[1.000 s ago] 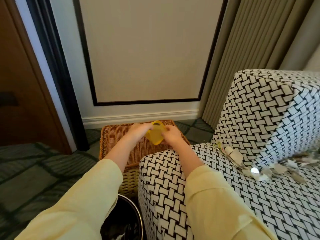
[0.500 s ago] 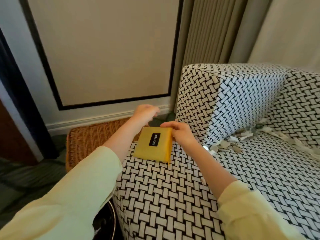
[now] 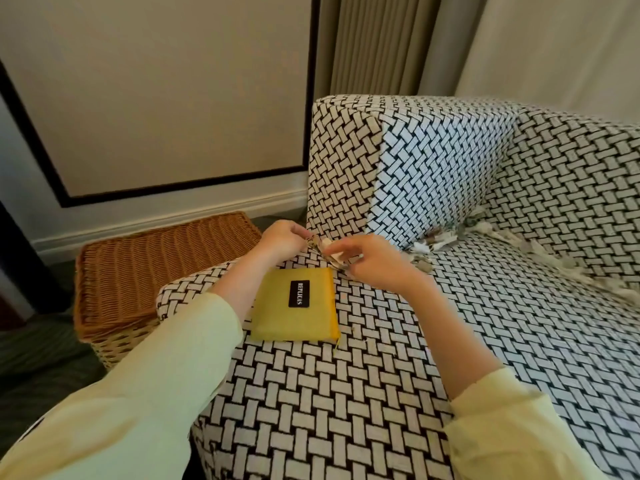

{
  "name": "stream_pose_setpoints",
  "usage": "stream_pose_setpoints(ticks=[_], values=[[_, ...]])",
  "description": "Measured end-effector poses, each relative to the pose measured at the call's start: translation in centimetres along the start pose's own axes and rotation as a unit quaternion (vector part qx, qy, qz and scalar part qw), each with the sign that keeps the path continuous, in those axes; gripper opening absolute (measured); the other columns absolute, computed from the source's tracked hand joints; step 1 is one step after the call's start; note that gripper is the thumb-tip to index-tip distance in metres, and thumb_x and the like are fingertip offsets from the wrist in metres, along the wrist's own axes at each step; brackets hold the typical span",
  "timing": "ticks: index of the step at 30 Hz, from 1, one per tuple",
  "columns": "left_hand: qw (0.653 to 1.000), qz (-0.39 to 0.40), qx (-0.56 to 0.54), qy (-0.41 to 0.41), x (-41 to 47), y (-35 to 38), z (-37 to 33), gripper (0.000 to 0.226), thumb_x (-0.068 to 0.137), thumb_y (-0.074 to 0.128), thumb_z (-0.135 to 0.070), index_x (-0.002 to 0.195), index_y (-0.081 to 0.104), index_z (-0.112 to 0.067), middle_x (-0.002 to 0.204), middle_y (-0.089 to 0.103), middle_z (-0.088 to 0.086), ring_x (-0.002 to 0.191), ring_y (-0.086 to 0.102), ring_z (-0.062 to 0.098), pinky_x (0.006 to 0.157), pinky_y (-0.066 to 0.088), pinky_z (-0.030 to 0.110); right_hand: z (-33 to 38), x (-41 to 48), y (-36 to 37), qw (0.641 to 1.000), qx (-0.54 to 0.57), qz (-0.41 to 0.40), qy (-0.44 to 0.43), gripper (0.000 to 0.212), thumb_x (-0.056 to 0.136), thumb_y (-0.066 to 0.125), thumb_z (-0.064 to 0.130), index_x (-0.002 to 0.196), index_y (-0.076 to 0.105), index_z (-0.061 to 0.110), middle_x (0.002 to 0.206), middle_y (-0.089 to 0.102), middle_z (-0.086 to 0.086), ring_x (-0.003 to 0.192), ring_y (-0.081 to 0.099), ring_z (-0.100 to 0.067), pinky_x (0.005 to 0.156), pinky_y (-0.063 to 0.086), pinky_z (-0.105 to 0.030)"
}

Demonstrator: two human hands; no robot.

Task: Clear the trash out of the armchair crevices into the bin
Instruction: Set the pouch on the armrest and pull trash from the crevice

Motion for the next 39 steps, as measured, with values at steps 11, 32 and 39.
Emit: stream_pose_setpoints(ticks=[11, 32, 39], values=[[0.989, 0.098, 0.025, 0.105, -0.7, 2.6, -1.6, 0.027, 0.082, 0.065, -0.009, 0.106, 0.053, -0.014, 0.113, 0.064, 0.003, 0.093, 0.057, 0.012, 0.066, 0.042, 0.015, -0.5, 0.8, 1.5, 0.966, -0.244, -0.063, 0.055, 0.020, 0.093, 0.050, 0.020, 0.107, 0.061, 0.010, 0.097, 0.062, -0.007, 0.093, 0.058, -0.023, 0.076, 0.046, -0.029], [0.987, 0.068, -0.139, -0.039, -0.4, 3.7, -1.8, 0.033, 0.094, 0.031, 0.002, 0.094, 0.062, -0.009, 0.108, 0.055, 0.005, 0.065, 0.048, 0.013, 0.059, 0.046, 0.023, -5.8, -2.5, -1.0, 0.754, 0.588, -0.159, 0.246, 0.020, 0.083, 0.037, -0.013, 0.078, 0.048, 0.003, 0.071, 0.052, -0.010, 0.056, 0.048, -0.012, 0.037, 0.042, -0.012], [0.991, 0.091, -0.036, -0.094, -1.5, 3.8, -1.9, 0.044, 0.084, 0.032, 0.007, 0.119, 0.057, -0.002, 0.066, 0.035, 0.007, 0.052, 0.028, 0.016, 0.051, 0.027, 0.025, -8.2, -2.4, -4.9, 0.942, 0.077, -0.215, 0.247, 0.025, 0.083, 0.045, 0.009, 0.059, 0.040, 0.015, 0.053, 0.036, 0.002, 0.049, 0.030, -0.014, 0.048, 0.025, -0.022]])
Point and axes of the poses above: each hand's wrist, its own x-axis towards the middle knuckle, its own y-axis out of the palm, z = x × y, the point moved 9 cm from there along x, towards the middle knuckle
